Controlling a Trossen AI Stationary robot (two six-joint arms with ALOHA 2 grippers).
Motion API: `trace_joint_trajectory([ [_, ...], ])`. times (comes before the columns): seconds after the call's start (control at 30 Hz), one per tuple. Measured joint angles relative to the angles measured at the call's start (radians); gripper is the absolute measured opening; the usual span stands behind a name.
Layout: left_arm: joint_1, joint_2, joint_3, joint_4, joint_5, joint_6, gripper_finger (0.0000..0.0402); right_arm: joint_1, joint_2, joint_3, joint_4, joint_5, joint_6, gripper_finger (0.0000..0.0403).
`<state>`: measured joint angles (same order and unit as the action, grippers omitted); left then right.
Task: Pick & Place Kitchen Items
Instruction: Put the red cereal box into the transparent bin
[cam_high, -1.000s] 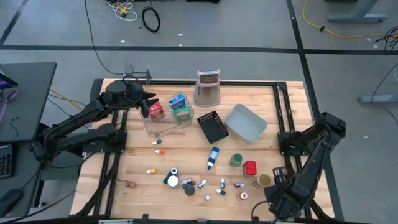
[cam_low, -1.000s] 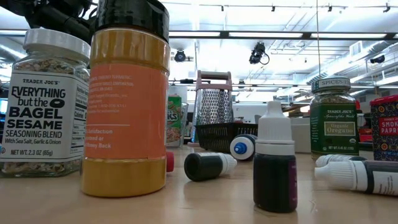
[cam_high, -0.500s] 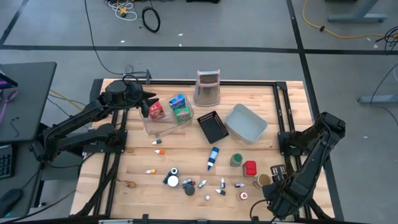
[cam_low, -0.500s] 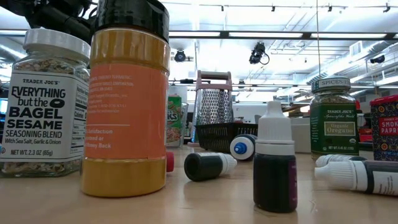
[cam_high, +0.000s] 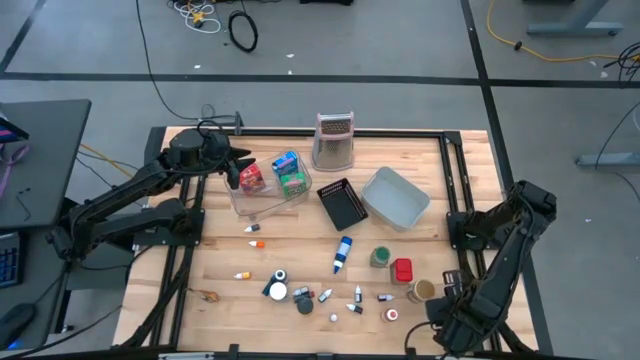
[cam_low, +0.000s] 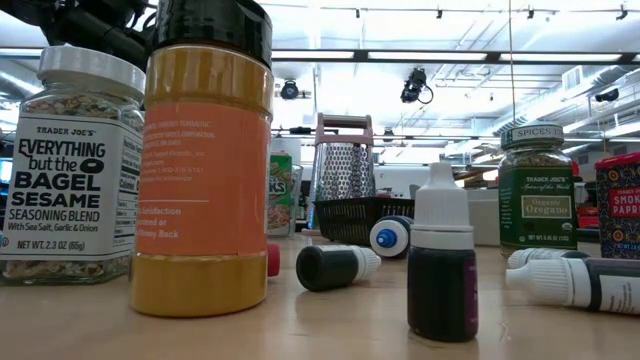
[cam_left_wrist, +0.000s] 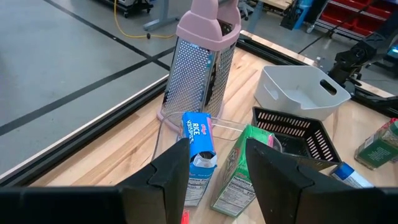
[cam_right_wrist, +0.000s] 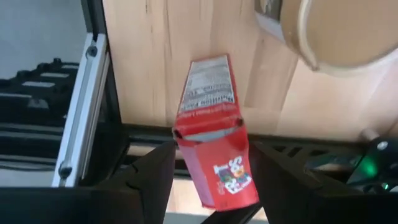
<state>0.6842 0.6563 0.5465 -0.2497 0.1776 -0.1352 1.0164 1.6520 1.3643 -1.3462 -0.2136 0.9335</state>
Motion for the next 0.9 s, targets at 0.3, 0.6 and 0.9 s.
trace_joint_trajectory([
  [0.3, 0.000, 0.000, 0.000, -0.007, 0.000, 0.000, 0.0164, 0.003, -0.002, -0.065, 0.034, -0.038, -0.022, 0.0224],
  [0.6, 0.000, 0.000, 0.000, -0.007, 0.000, 0.000, 0.0164, -0.001, -0.002, -0.076, 0.036, -0.044, -0.027, 0.0226],
  [0.9, 0.000, 0.000, 0.000, -0.007, 0.000, 0.000, 0.0164, 0.003, -0.001, -0.077, 0.038, -0.014, -0.035, 0.0148],
])
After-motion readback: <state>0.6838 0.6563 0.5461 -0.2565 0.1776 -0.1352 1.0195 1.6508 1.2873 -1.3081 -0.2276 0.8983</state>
